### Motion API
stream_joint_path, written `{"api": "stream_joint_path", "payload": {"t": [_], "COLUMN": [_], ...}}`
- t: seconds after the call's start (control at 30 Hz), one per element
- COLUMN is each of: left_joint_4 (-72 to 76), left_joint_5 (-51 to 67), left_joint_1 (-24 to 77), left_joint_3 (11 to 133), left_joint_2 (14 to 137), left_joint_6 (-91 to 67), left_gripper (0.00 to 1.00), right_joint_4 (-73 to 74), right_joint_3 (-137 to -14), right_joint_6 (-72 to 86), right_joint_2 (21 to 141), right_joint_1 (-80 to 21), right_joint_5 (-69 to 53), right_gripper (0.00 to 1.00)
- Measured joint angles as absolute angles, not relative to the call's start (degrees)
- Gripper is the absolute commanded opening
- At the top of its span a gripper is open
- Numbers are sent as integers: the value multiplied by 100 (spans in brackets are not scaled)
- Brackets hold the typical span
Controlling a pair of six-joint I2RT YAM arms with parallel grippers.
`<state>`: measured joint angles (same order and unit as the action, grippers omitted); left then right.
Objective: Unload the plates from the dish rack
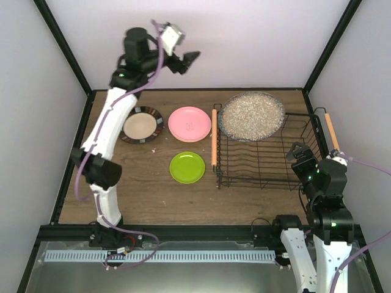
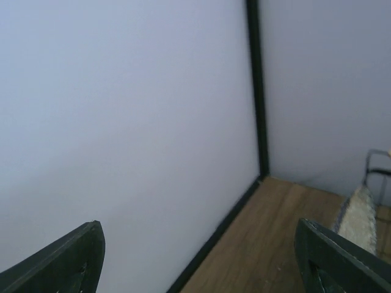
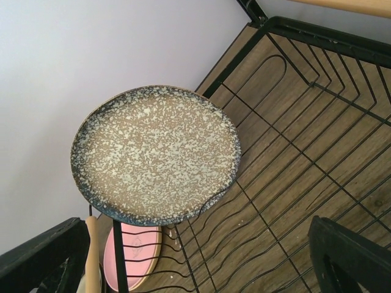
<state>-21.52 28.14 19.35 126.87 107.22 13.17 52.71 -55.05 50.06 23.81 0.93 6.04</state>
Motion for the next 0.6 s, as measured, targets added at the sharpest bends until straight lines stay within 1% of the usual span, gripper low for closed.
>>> {"api": "stream_joint_path", "payload": {"t": [0.07, 0.23, 0.4, 0.6], "left_joint_4": [-2248, -2672, -2888, -2847], "left_joint_5": [3068, 3841, 4412, 4624], "left_joint_1": [2171, 2650, 2923, 3114], "left_joint_3": [13115, 13174, 13152, 13159], "left_joint_2": [11321, 12317, 12691, 12707], "left_joint_6": [1529, 2099, 2541, 2954], "left_gripper": [81, 78, 78, 76], "right_joint_4": [5290, 5568, 5981, 6246], "right_joint_3": [-5513, -5581, -5739, -5848], "right_joint_6": [5006, 5065, 5116, 5135], "right_joint_2": [2375, 2112, 1817, 1754], "right_joint_1": [93, 93, 93, 93], "right_joint_5": [602, 604, 622, 655], "right_gripper": [100, 100, 100, 100]}}
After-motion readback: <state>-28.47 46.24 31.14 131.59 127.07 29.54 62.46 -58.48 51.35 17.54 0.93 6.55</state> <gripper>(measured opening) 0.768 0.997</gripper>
